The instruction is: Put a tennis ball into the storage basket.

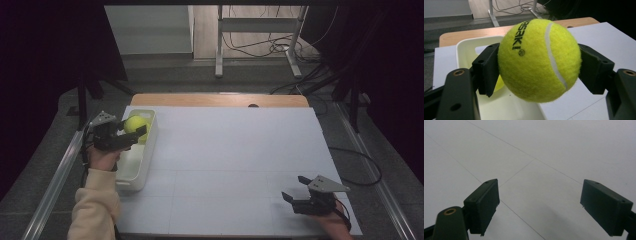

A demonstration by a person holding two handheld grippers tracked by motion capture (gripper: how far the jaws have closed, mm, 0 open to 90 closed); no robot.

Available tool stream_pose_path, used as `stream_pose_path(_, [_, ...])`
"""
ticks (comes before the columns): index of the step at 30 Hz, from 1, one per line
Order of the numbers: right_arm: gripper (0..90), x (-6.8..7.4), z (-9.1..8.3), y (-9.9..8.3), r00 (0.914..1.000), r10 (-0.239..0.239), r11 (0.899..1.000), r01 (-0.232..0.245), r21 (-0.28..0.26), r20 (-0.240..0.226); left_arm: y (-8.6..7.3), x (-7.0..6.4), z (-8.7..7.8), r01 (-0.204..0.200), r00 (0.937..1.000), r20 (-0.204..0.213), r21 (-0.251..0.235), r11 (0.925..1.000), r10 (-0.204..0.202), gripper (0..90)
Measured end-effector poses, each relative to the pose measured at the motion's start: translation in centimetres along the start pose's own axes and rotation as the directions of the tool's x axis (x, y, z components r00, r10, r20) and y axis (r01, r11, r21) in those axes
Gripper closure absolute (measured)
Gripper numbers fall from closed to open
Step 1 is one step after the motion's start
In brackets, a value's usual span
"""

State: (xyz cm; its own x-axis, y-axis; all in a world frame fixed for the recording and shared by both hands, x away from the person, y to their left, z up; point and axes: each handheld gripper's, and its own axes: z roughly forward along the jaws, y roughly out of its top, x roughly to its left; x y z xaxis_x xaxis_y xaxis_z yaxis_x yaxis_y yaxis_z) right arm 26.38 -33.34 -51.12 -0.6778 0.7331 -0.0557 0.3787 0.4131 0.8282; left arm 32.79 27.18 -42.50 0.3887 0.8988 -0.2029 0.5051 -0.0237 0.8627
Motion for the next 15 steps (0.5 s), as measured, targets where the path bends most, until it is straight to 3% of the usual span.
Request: stream_pose_path(15, [15.9,0.01,0.05,0.00,1.0000,-0.001,1.000,0.001,0.000,-0.001,-0.33,0.40,0.55,0.001,0.9992,-0.040,0.043,0.9991,0.001,26.1])
